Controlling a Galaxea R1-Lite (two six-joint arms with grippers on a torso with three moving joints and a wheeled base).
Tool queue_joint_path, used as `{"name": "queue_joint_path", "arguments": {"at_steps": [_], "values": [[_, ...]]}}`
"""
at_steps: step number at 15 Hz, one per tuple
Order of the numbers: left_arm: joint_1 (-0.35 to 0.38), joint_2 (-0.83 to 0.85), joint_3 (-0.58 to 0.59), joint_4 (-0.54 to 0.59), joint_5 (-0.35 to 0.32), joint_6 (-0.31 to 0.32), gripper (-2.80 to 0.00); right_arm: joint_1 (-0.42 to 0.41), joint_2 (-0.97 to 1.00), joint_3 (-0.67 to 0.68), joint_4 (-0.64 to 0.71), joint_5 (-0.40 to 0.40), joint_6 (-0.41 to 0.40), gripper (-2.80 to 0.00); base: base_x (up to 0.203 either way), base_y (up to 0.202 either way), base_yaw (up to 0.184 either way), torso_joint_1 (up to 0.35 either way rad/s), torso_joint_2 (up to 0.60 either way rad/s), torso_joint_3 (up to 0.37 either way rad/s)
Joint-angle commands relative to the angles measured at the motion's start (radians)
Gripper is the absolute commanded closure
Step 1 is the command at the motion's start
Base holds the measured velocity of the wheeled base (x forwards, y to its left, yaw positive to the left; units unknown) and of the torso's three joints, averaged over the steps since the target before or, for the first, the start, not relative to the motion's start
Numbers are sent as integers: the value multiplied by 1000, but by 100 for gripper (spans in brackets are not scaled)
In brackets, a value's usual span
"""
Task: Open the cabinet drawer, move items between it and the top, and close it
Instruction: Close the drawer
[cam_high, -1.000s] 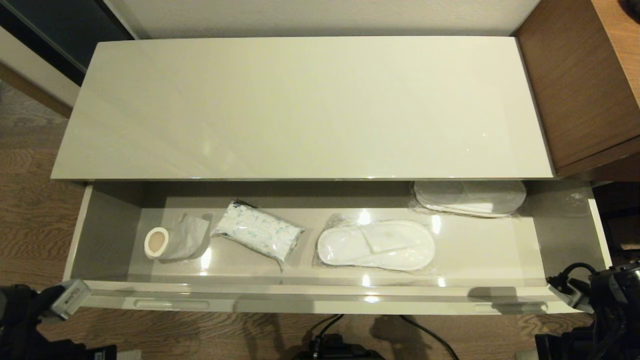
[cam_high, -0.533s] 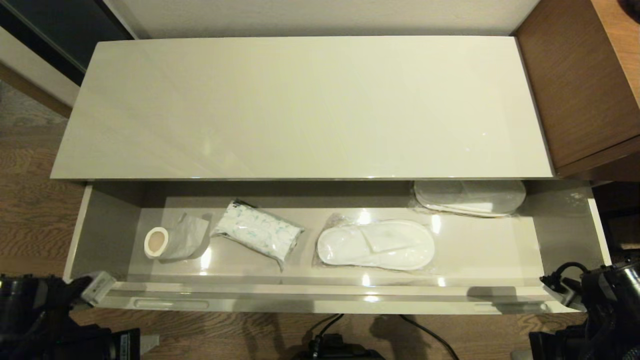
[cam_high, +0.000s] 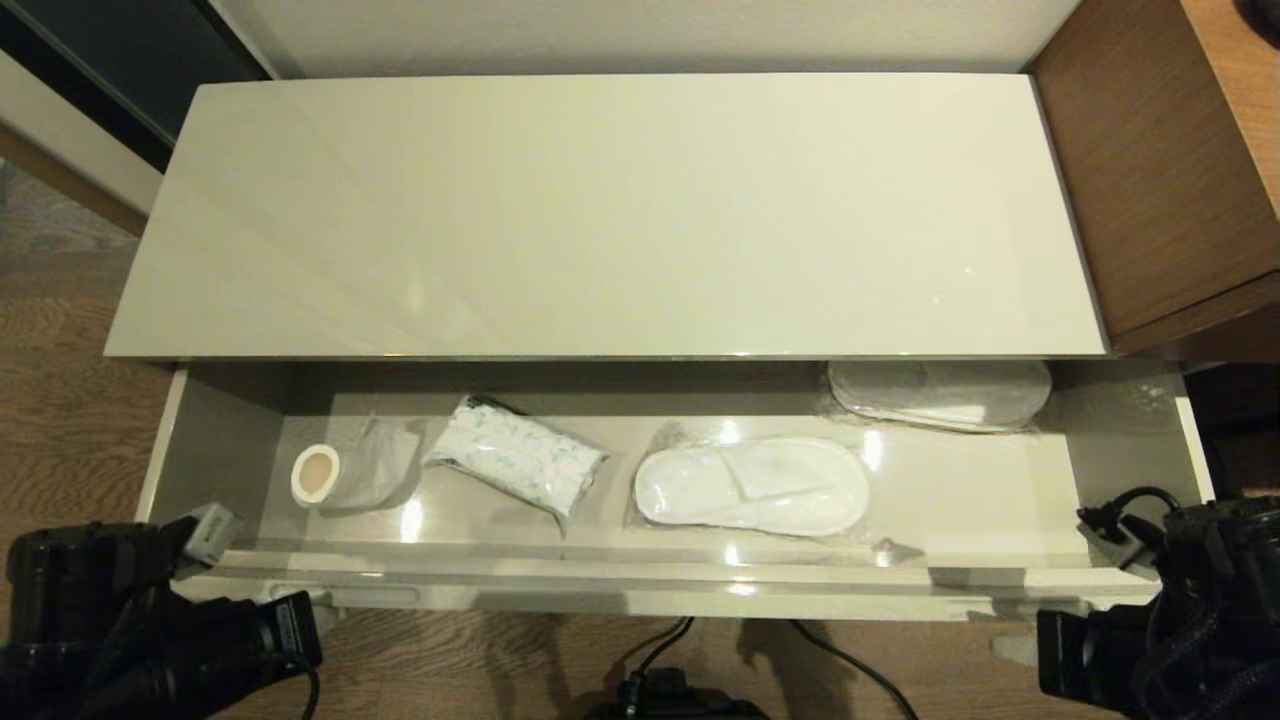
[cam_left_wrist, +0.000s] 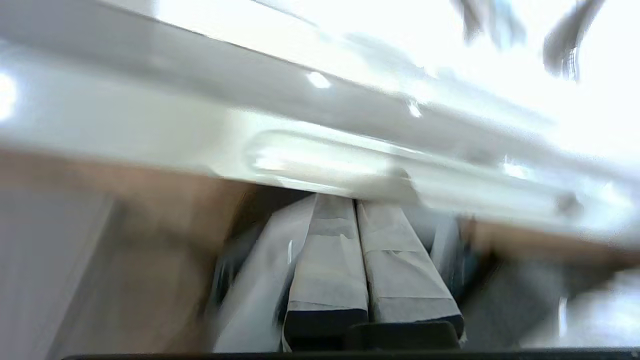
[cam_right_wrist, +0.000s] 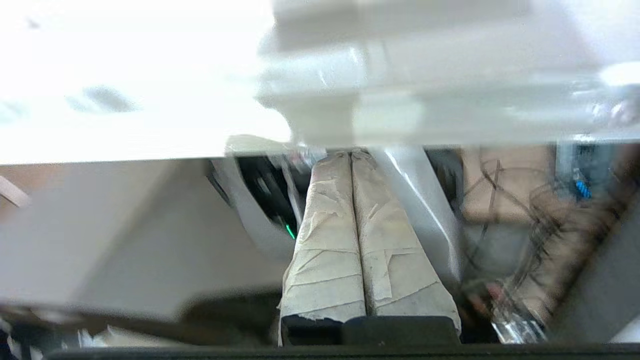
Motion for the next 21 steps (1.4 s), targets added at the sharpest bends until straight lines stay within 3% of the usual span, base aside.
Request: {"name": "queue_joint_path", "arguments": {"at_steps": [1,3,8,12,16,19,21], "values": [[-1,53,-21,-172,98,-32,0,0,-4,29,-200,-5,37,0,0,0,0,0,0,0],[-3,44,-94,-165,119,-33,0,-17,3,31,-323,-30,45,0,0,0,0,0,0,0],[-21,73,-169,-159,138,-53,0,-39,25,11,-445,-34,50,0,0,0,0,0,0,0],[-29,47,-339,-49,247,-84,0,-124,120,-103,-548,-135,42,0,0,0,0,0,0,0],[-29,-96,-370,124,237,-80,0,-159,-5,-111,-435,-131,23,0,0,0,0,0,0,0],[-29,-150,-374,158,237,-77,0,-161,-85,-129,-351,-128,21,0,0,0,0,0,0,0],[-30,-236,-388,247,235,-74,0,-159,-183,-147,-252,-127,10,0,0,0,0,0,0,0]]}}
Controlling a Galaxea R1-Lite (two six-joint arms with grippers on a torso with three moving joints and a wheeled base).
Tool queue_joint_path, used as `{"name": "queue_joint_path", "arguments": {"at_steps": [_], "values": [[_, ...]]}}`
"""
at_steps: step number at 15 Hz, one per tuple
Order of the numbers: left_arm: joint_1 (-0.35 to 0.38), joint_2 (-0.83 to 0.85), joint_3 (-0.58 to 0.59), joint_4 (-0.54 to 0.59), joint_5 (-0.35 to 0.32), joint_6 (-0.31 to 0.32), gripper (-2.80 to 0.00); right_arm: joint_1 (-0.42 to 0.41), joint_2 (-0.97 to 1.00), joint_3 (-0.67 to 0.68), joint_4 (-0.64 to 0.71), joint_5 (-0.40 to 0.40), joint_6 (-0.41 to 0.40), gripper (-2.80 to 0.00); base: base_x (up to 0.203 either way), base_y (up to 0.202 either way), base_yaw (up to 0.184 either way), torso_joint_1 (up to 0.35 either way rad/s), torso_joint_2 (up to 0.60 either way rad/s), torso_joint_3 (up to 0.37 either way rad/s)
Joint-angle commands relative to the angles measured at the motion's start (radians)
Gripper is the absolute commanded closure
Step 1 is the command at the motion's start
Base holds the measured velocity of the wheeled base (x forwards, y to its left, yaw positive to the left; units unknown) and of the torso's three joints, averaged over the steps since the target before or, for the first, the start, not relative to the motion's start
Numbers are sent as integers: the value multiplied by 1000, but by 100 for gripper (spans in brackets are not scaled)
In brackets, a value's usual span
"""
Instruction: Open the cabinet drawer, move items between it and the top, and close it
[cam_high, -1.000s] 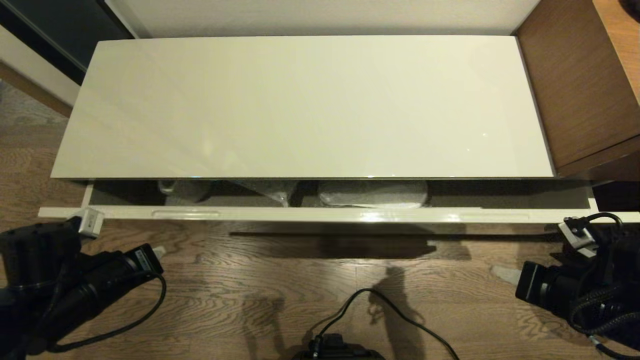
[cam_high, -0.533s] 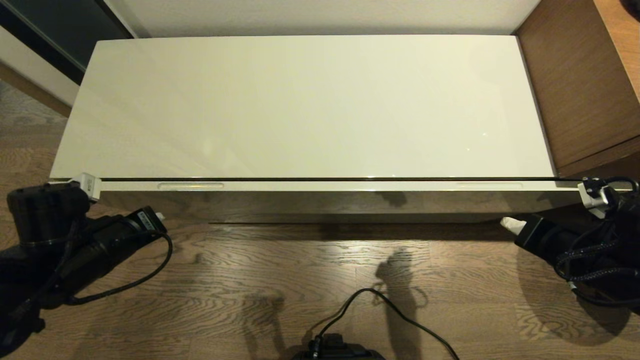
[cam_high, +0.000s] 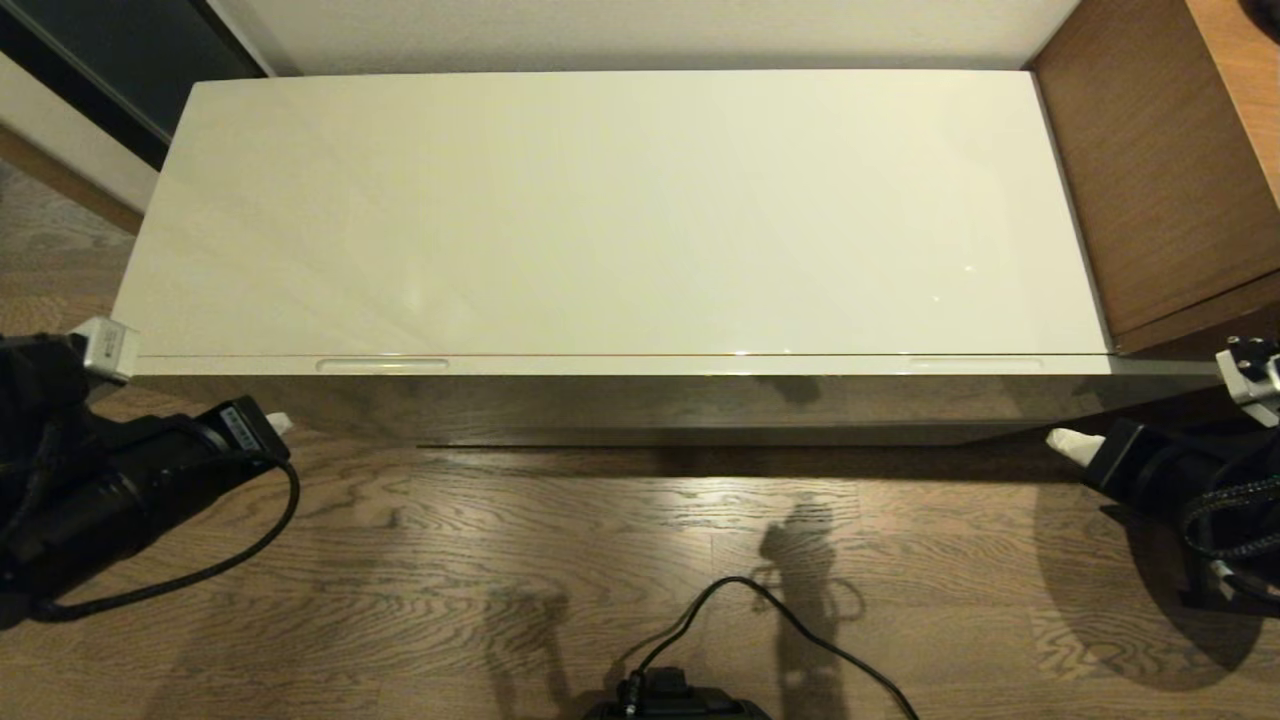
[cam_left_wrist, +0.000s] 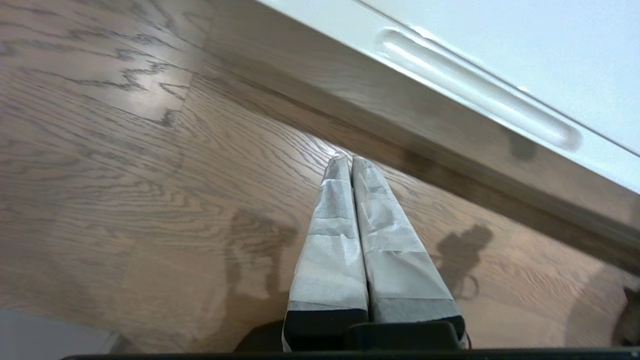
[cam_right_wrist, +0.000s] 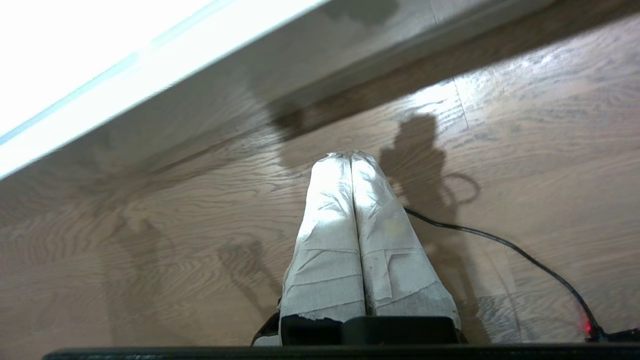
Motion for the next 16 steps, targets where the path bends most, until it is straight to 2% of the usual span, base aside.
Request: {"name": "queue_joint_path", "arguments": {"at_steps": [1,5,9,12,13,14,16], "values": [[0,-153,-24,113,-7,3,0,3,-159,-26,112,6,-20,0,0,0,0,0,0,0],[2,-401,-41,412,-78,21,0,13,-384,-100,404,20,-58,0,0,0,0,0,0,0],[2,-672,44,609,-102,92,0,60,-674,-185,809,18,-118,0,0,0,0,0,0,0],[2,-919,16,939,-123,156,0,76,-889,-209,1149,19,-153,0,0,0,0,0,0,0],[5,-963,-26,1066,-173,179,0,78,-930,-213,1230,21,-160,0,0,0,0,0,0,0],[9,-982,-49,1110,-209,193,0,79,-952,-212,1259,20,-165,0,0,0,0,0,0,0],[12,-992,-2,1108,-183,208,0,67,-1009,-193,1323,24,-170,0,0,0,0,0,0,0]]}}
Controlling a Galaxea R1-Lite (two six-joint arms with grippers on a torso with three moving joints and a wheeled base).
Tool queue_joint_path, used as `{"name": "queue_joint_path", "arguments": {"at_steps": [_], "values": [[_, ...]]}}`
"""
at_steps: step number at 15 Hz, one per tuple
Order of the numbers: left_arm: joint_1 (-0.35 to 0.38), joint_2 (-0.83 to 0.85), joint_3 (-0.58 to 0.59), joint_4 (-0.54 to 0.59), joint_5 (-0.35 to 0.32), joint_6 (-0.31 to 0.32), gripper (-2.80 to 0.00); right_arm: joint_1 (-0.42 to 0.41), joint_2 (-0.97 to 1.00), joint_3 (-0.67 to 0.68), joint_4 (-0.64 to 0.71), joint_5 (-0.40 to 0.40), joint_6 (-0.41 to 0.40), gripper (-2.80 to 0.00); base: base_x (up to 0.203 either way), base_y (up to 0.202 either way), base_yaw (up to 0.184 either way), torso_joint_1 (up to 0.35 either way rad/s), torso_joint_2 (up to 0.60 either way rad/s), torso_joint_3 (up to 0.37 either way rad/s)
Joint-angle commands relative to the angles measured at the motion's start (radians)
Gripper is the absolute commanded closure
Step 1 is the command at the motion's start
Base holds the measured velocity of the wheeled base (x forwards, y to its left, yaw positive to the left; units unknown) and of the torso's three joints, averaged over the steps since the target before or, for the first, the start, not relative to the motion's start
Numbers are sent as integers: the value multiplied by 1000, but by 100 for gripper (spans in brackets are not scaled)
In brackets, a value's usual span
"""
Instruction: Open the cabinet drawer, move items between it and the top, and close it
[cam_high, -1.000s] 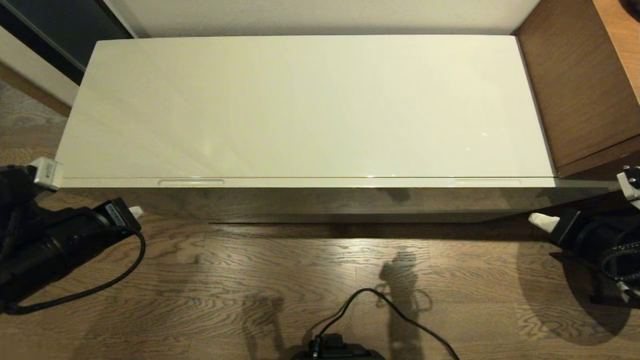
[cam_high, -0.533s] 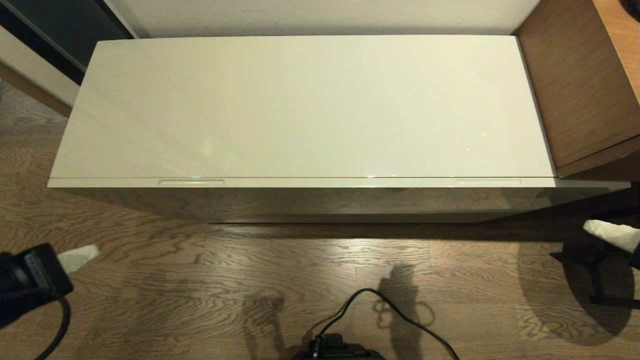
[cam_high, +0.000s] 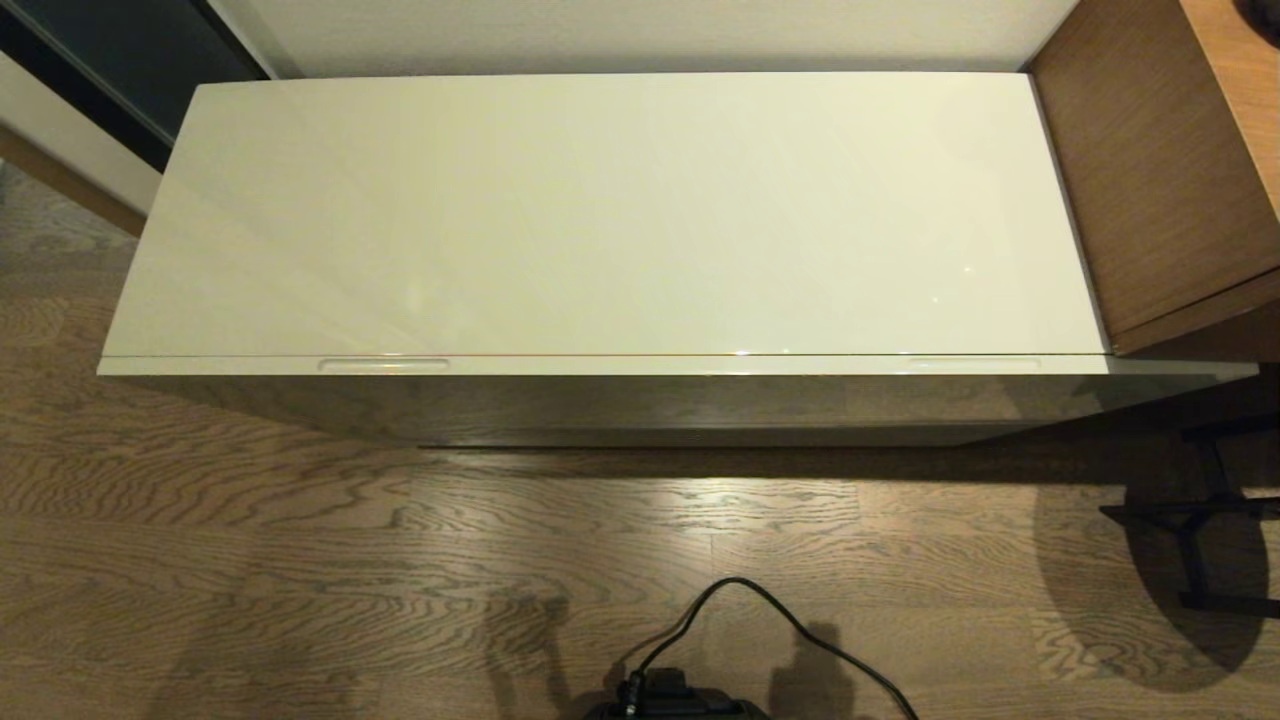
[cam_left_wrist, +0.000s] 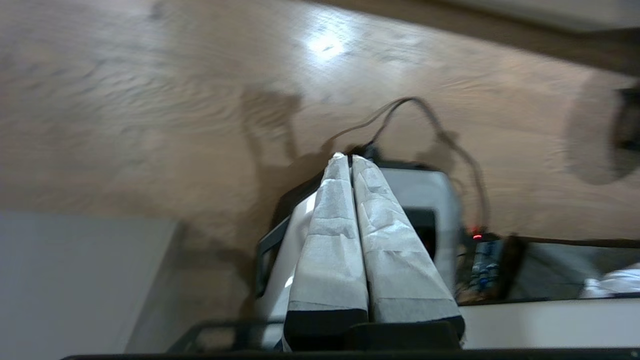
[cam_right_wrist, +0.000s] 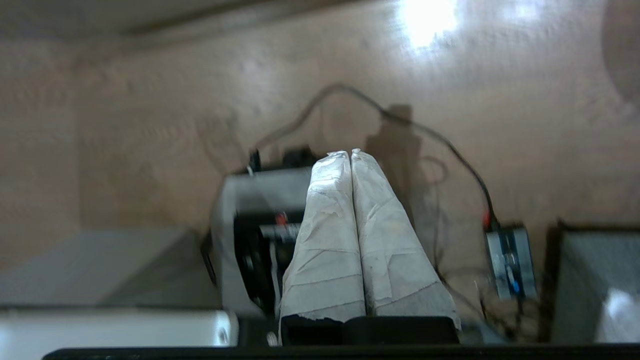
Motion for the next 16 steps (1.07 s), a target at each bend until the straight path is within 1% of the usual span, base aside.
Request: {"name": "queue_joint_path", "arguments": {"at_steps": [1,3,4,5,7,9,10,11,12,13,14,16], "values": [[2,-65,12,18,32,11,0,-30,-137,34,82,8,-23,0,0,0,0,0,0,0],[2,-70,23,25,34,19,0,-116,-201,75,120,37,-93,0,0,0,0,0,0,0],[2,-71,47,18,36,19,0,-174,-226,88,141,72,-140,0,0,0,0,0,0,0],[2,-74,62,13,41,20,0,-196,-243,101,164,95,-181,0,0,0,0,0,0,0],[1,-104,79,16,42,34,0,-191,-276,158,154,99,-222,0,0,0,0,0,0,0],[1,-175,124,22,45,123,0,-176,-361,205,132,96,-308,0,0,0,0,0,0,0],[1,-195,141,24,61,152,0,-172,-406,222,128,97,-351,0,0,0,0,0,0,0],[2,-212,151,23,78,166,0,-169,-440,245,125,95,-414,0,0,0,0,0,0,0],[3,-248,161,16,92,182,0,-168,-447,252,110,92,-432,0,0,0,0,0,0,0],[5,-297,173,8,101,200,0,-167,-449,256,84,86,-426,0,0,0,0,0,0,0],[6,-368,194,-7,106,223,0,-168,-450,267,26,77,-422,0,0,0,0,0,0,0],[9,-439,241,-83,122,293,0,-168,-451,294,-50,70,-416,0,0,0,0,0,0,0]]}}
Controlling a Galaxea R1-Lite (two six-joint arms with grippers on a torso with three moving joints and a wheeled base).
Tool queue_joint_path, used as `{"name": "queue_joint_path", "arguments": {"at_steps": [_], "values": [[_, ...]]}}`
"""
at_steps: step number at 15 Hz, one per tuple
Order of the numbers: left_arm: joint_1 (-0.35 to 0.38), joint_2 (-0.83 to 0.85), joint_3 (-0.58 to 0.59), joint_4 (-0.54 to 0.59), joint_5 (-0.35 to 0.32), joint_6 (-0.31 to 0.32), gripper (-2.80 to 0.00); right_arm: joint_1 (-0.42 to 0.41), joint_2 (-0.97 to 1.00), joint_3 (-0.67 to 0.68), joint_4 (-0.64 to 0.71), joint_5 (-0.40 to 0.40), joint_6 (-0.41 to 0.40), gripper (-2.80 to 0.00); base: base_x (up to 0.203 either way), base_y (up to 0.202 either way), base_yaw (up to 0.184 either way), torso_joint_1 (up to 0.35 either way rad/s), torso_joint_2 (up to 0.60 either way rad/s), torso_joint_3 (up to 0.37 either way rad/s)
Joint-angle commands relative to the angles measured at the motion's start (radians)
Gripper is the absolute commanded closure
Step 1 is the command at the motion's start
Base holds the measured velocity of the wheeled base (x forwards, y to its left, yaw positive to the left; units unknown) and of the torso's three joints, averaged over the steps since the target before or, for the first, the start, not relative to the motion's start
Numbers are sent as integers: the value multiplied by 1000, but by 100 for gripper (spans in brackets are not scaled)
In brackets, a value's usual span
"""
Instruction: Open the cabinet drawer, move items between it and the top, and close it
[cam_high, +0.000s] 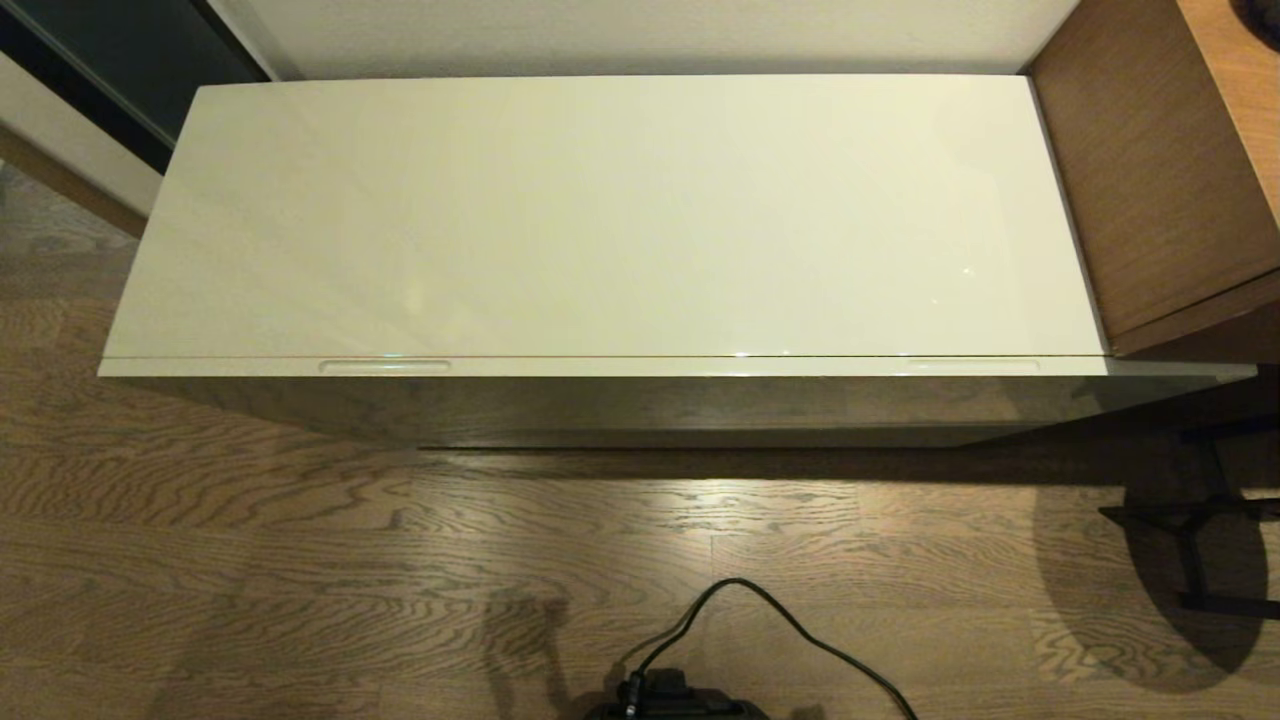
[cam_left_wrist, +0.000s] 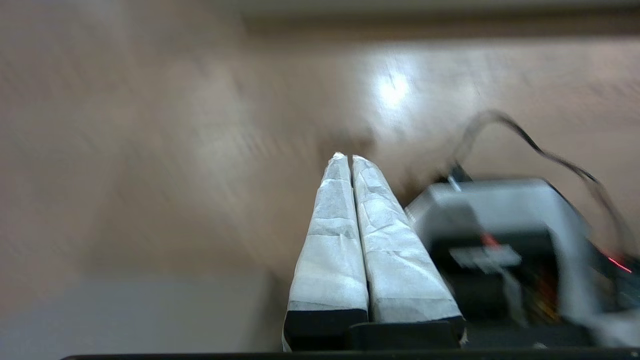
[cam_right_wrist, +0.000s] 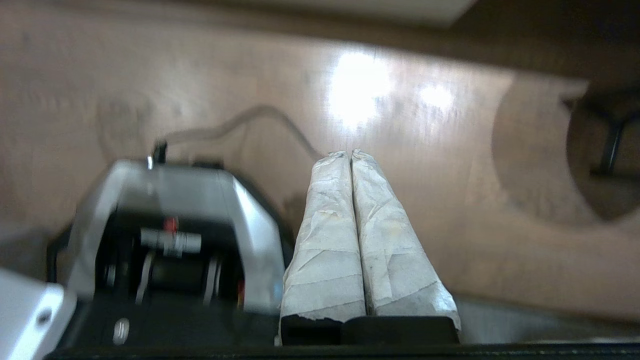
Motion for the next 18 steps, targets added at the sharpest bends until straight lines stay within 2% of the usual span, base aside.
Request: {"name": "queue_joint_path", "arguments": {"at_steps": [1,3,4,5,6,8,9,11,13,18], "values": [[2,-90,87,-143,11,74,0,1,-10,62,-125,-1,1,0,0,0,0,0,0,0],[3,-85,277,-445,21,130,0,1,-10,235,-453,-2,1,0,0,0,0,0,0,0],[3,-84,335,-580,25,137,0,1,-12,288,-582,-5,4,0,0,0,0,0,0,0],[3,-83,363,-667,31,123,0,1,-13,312,-675,-12,9,0,0,0,0,0,0,0],[3,-82,377,-677,41,104,0,1,-14,331,-691,-20,18,0,0,0,0,0,0,0],[2,-82,391,-599,42,3,0,1,-15,345,-637,-104,42,0,0,0,0,0,0,0],[3,-82,392,-568,37,-11,0,1,-15,345,-634,-105,53,0,0,0,0,0,0,0],[2,-82,392,-539,35,-12,0,1,-15,345,-632,-105,62,0,0,0,0,0,0,0],[2,-82,392,-534,31,-20,0,-1,-15,342,-568,-108,120,0,0,0,0,0,0,0],[4,-82,392,-534,31,-20,0,1,-15,345,-580,-109,122,0,0,0,0,0,0,0]]}}
